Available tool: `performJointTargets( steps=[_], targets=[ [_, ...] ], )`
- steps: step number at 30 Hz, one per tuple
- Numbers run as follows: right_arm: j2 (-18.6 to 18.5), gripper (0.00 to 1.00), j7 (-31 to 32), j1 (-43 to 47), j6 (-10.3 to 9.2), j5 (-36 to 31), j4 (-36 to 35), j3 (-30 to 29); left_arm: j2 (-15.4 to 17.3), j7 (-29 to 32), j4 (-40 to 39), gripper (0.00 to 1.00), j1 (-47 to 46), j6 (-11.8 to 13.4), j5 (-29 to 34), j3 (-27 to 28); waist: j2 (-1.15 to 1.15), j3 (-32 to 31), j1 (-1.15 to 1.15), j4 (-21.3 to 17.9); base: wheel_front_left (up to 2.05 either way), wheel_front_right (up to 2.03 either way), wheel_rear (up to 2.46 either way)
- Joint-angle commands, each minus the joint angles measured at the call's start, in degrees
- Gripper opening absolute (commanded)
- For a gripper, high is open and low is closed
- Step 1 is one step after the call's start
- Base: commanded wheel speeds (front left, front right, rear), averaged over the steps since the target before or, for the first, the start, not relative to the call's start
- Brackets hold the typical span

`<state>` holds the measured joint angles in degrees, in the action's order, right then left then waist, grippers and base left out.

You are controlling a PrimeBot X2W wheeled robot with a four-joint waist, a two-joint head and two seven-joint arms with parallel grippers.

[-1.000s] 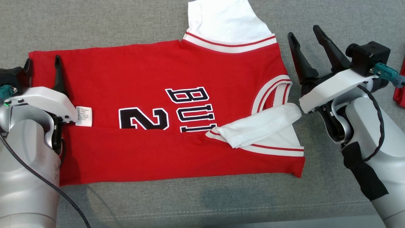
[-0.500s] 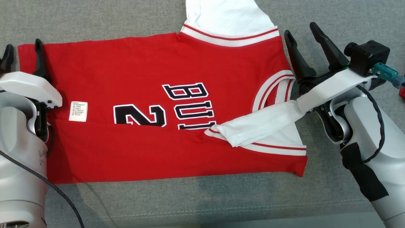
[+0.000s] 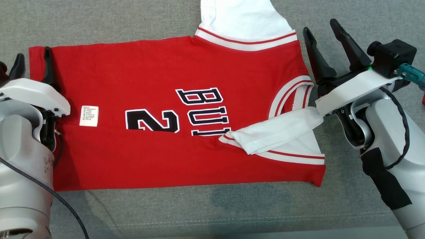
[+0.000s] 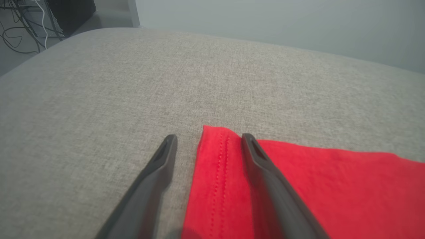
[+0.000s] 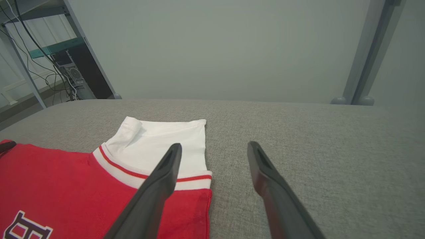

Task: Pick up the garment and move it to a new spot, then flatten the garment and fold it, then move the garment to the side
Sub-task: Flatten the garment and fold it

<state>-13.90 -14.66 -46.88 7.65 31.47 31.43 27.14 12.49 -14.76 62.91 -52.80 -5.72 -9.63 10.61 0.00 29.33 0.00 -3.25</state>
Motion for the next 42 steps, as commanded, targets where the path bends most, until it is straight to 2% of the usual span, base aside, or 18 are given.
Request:
performJointTargets(
  steps=[1,6,7,8,9,10,11,16,22,33,38,42],
  targets=[
    [0.0,1.00,-0.3,1.2,-0.16,0.1,-1.5,0.5,2.2,-0.2,0.6,1.00,1.6,-0.2,-0.2,0.6,0.00,-0.2,0.00,0.2,0.00,0.00,0.00],
    [0.4,1.00,-0.3,1.3,-0.16,0.2,-1.4,0.9,2.5,-0.1,3.5,1.00,0.8,-0.6,-1.1,0.5,0.00,-0.5,0.00,0.4,0.00,0.00,0.00],
    [0.5,1.00,-0.3,1.3,-0.16,0.2,-1.4,1.0,2.5,-0.1,3.9,0.95,0.6,-0.6,-1.1,0.3,0.00,-0.6,0.00,0.4,0.00,0.00,0.00],
    [0.5,1.00,-0.3,1.3,-0.16,0.3,-1.4,1.3,2.5,0.3,4.8,0.68,0.2,-0.9,-1.3,-0.1,0.00,-0.6,0.00,0.3,0.00,0.00,0.00],
    [0.5,1.00,-0.3,1.3,-0.16,0.4,-1.5,1.4,2.6,0.4,5.2,0.35,0.0,-1.0,-1.2,-0.4,0.00,-0.7,0.00,0.3,0.00,0.00,0.00],
    [0.4,1.00,-0.3,1.2,-0.16,0.4,-1.5,1.4,2.7,0.4,5.5,0.13,-0.2,-1.0,-1.2,-0.7,0.00,-0.7,0.00,0.2,0.00,0.00,0.00],
    [0.4,1.00,-0.3,1.2,-0.16,0.5,-1.5,1.5,2.8,0.4,5.7,0.00,-0.4,-1.1,-1.2,-0.9,0.00,-0.8,0.00,0.2,0.00,0.00,0.00],
    [-0.5,1.00,-0.3,-0.6,-0.16,2.4,-1.0,0.4,2.4,-0.2,2.9,0.00,-0.4,-1.4,-0.9,-2.5,0.00,-1.0,0.00,1.2,0.00,0.00,0.00],
    [-2.5,1.00,0.7,-6.8,-0.16,7.2,4.4,2.2,-0.5,-0.2,-9.7,0.00,3.1,-1.1,0.2,-3.1,0.00,-0.5,0.00,4.1,0.00,0.00,0.00],
    [-5.9,1.00,14.4,-20.3,-0.16,14.2,16.5,9.4,-6.9,-0.2,-19.8,0.00,6.3,-1.6,0.9,-6.9,0.00,1.8,0.00,11.1,0.00,0.00,0.00],
    [-7.1,1.00,19.4,-23.9,-0.16,15.8,20.3,12.1,-8.6,-0.2,-21.7,0.00,6.1,-1.7,0.1,-9.0,0.00,3.1,0.00,13.8,0.00,0.00,0.00],
    [-7.9,1.00,20.4,-25.4,-0.16,15.6,21.6,14.0,-9.1,-0.2,-22.0,0.00,5.8,-1.7,-0.5,-10.3,0.00,3.6,0.00,15.0,0.00,0.00,0.00]
  ],
)
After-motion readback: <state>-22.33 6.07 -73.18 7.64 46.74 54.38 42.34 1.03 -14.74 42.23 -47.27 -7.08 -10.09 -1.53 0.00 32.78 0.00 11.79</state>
